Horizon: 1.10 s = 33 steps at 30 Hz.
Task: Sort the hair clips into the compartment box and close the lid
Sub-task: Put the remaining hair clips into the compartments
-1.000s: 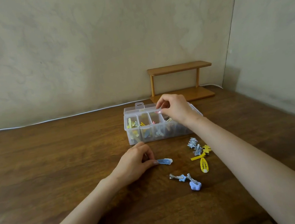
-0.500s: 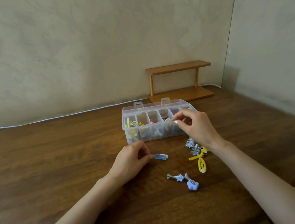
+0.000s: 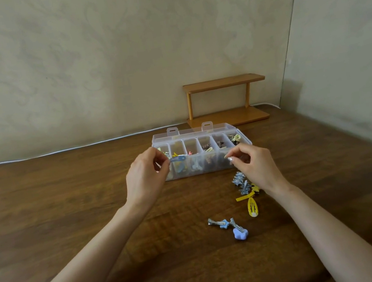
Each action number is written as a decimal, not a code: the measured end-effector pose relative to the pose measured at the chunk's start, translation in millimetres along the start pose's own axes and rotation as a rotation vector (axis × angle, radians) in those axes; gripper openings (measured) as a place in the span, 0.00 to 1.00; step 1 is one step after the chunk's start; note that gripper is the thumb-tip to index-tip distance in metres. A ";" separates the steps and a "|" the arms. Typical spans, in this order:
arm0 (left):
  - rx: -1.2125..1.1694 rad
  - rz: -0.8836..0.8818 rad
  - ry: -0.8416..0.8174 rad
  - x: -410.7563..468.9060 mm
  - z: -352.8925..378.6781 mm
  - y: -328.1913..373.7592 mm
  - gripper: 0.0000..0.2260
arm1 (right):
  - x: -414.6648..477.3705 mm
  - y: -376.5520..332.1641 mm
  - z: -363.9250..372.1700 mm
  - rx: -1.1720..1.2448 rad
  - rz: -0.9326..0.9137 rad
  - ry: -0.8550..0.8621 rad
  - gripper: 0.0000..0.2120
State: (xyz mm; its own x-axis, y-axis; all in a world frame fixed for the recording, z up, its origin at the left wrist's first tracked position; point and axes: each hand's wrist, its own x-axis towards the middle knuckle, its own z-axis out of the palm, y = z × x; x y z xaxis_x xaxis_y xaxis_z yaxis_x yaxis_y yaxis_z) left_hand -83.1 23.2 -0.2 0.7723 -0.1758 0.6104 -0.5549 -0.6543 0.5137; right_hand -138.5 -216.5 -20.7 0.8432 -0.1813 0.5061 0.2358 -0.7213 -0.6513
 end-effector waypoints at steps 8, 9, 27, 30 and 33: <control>0.323 0.021 0.111 50.0 18.4 8.1 0.03 | -0.4 -0.7 -0.5 -0.005 0.014 -0.019 0.04; 0.370 0.027 0.085 54.2 23.2 7.5 0.04 | -0.4 -0.3 -0.6 0.001 0.020 -0.020 0.05; 0.326 0.254 -0.002 5.7 22.3 -1.7 0.04 | 6.9 12.3 -21.3 -0.266 0.213 -0.232 0.07; 0.275 0.295 -0.031 -5.1 25.6 0.8 0.04 | 4.9 8.4 -22.7 -0.261 0.224 -0.332 0.14; 0.216 0.308 -0.063 -11.5 27.6 -0.3 0.03 | 4.4 7.0 -21.3 -0.297 0.206 -0.406 0.18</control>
State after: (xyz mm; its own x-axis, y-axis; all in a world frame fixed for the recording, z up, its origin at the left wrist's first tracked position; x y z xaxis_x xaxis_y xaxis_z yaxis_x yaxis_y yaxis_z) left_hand -83.3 5.1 -24.0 0.6010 -0.4290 0.6744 -0.6911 -0.7028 0.1688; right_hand -143.5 -236.6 -11.0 0.9903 -0.1085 0.0870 -0.0513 -0.8665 -0.4965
